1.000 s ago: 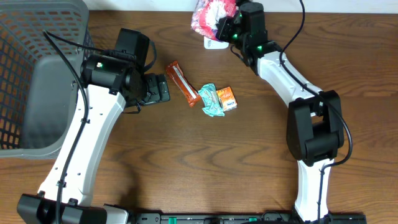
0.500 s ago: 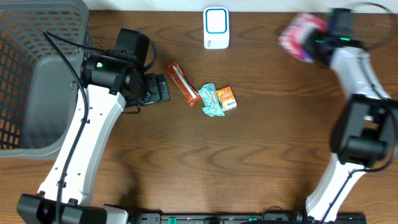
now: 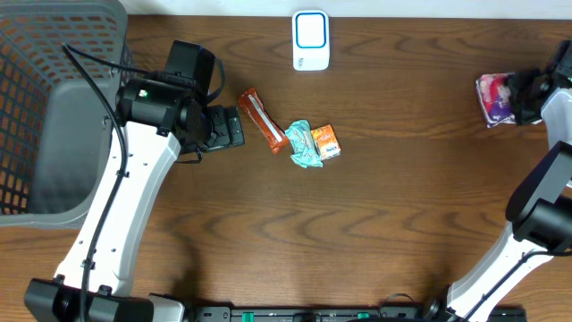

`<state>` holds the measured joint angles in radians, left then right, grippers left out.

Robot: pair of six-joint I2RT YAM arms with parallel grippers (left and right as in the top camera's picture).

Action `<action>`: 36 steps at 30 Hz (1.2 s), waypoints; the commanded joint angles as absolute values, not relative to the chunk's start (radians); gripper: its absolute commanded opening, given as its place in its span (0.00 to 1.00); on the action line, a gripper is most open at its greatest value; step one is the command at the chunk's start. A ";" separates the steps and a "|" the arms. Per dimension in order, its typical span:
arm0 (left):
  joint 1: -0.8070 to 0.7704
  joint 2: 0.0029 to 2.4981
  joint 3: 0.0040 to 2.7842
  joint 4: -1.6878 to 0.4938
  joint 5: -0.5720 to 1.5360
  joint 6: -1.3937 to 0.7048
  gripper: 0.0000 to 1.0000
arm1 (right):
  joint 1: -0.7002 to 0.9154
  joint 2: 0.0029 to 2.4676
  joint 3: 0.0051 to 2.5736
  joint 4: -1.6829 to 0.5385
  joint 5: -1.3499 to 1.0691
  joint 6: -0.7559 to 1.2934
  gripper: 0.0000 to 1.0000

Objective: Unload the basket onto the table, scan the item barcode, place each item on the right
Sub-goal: 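Carry the wipes pack to the right side and release it, then grasp the orange snack bag beside the green pouch with right gripper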

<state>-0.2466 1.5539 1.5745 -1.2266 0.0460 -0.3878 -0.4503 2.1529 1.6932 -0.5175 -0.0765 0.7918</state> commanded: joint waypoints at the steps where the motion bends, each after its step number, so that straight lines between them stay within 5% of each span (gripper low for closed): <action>1: -0.247 1.560 1.569 -1.230 0.037 -0.378 0.98 | -0.451 2.105 1.697 -0.506 -0.202 0.605 0.94; 12: -0.247 1.560 1.569 -1.230 0.037 -0.378 0.98 | -0.356 1.878 1.703 -0.613 -0.551 0.259 0.86; 24: -0.247 1.560 1.569 -1.230 0.037 -0.378 0.98 | 0.016 1.951 1.677 -0.973 -0.593 0.030 0.70; 26: -0.247 1.560 1.569 -1.230 0.037 -0.378 0.98 | 0.078 1.990 1.672 -0.979 -0.576 0.019 0.32; 27: -0.247 1.560 1.569 -1.230 0.037 -0.378 0.98 | 0.101 2.008 1.672 -0.982 -0.574 0.029 0.25; 36: -0.247 1.560 1.569 -1.230 0.037 -0.378 0.98 | 0.216 2.185 1.672 -0.925 -0.561 0.093 0.41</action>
<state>-0.2466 1.5539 1.5745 -1.2266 0.0460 -0.3878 0.2150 2.1513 1.6787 -0.9314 -0.5690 0.0837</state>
